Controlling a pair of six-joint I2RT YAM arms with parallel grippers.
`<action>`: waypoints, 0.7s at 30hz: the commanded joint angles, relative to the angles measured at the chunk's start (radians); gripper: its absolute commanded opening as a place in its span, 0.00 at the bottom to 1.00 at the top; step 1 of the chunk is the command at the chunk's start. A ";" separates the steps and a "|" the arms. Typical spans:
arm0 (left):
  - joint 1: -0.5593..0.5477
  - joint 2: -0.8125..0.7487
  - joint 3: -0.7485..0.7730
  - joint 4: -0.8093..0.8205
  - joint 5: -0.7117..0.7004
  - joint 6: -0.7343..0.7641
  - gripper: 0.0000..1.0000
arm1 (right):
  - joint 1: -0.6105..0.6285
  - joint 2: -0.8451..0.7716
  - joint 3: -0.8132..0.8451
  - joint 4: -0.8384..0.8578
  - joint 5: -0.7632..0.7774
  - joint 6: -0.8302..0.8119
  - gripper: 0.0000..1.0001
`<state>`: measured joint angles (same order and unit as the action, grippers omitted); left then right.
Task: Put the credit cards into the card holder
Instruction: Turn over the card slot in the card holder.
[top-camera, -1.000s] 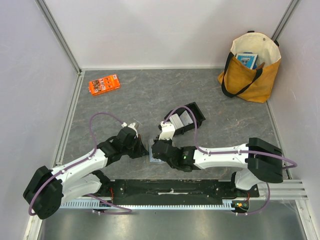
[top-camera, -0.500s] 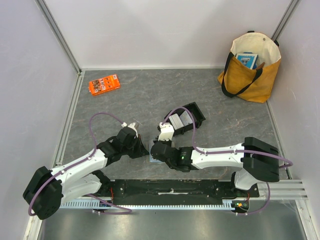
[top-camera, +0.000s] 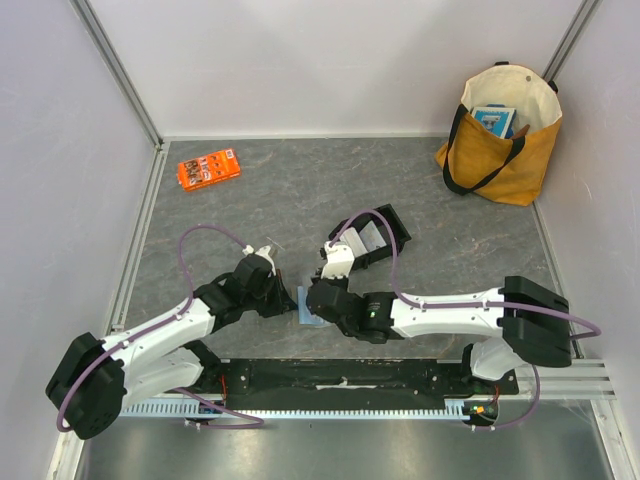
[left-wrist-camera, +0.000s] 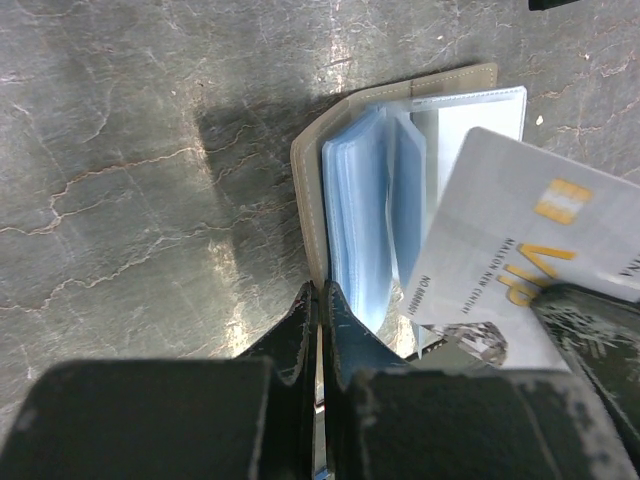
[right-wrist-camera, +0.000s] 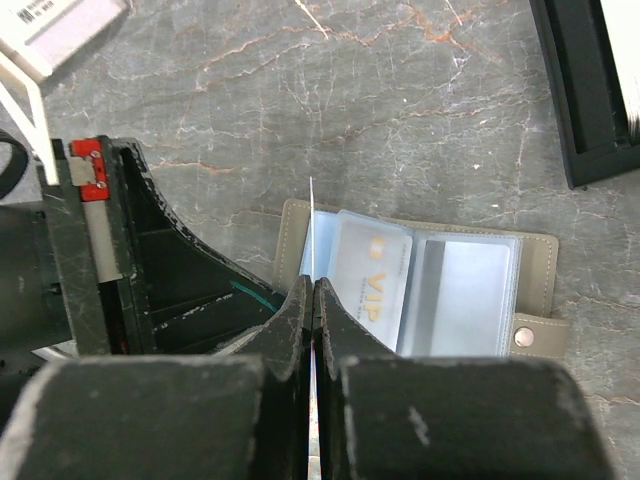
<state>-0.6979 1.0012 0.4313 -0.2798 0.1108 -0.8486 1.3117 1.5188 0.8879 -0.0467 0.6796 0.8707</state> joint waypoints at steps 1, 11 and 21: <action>-0.003 -0.006 -0.011 0.033 0.004 0.003 0.02 | 0.004 -0.055 -0.012 -0.012 0.064 -0.003 0.00; -0.003 -0.009 -0.009 0.030 0.006 0.003 0.02 | -0.005 -0.046 -0.004 -0.096 0.096 0.011 0.00; -0.003 0.000 -0.022 0.025 -0.006 0.013 0.02 | -0.086 -0.098 -0.073 -0.148 0.048 0.033 0.00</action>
<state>-0.6979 0.9981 0.4213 -0.2775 0.1097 -0.8486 1.2819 1.4708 0.8577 -0.1619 0.7345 0.8726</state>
